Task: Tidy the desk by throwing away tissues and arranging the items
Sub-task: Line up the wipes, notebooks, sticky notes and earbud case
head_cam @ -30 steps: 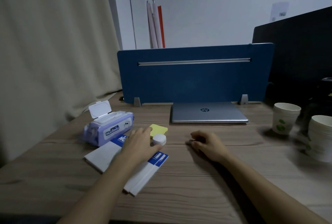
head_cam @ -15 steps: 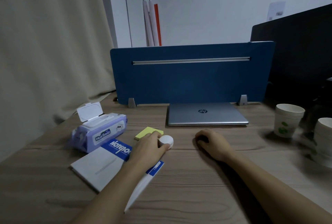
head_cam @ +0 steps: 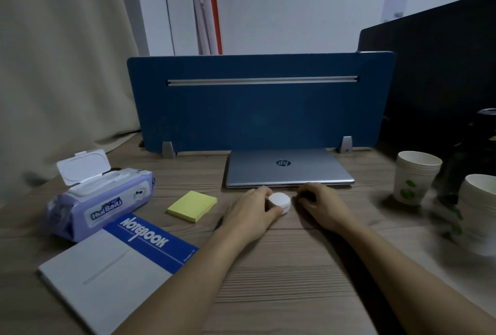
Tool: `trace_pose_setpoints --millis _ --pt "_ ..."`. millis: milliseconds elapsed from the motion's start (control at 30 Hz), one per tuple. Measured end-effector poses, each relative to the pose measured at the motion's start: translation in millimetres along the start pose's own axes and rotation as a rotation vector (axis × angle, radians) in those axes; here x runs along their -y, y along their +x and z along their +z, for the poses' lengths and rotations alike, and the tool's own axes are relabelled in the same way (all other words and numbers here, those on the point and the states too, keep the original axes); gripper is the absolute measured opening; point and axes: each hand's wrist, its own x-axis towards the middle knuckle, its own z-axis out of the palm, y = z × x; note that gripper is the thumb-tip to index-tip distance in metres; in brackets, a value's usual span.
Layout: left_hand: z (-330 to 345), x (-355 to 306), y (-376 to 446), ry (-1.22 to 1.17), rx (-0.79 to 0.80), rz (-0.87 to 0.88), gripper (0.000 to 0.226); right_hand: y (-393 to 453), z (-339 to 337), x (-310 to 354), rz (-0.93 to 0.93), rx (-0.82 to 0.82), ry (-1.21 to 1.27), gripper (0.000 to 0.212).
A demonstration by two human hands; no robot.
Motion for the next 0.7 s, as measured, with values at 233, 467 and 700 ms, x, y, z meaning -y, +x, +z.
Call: trace_pose_setpoints --millis 233,467,700 --pt "-12.3 15.4 -0.1 -0.055 -0.03 -0.027 0.051 1.3 -0.4 -3.8 0.006 -0.021 0.097 0.018" --pt "-55.0 68.3 -15.2 0.065 -0.049 -0.172 0.059 0.2 2.1 -0.8 0.019 -0.006 0.165 0.023" --pt "-68.1 107.7 -35.5 0.178 0.011 -0.407 0.095 -4.4 2.1 7.0 0.011 0.027 0.27 0.018"
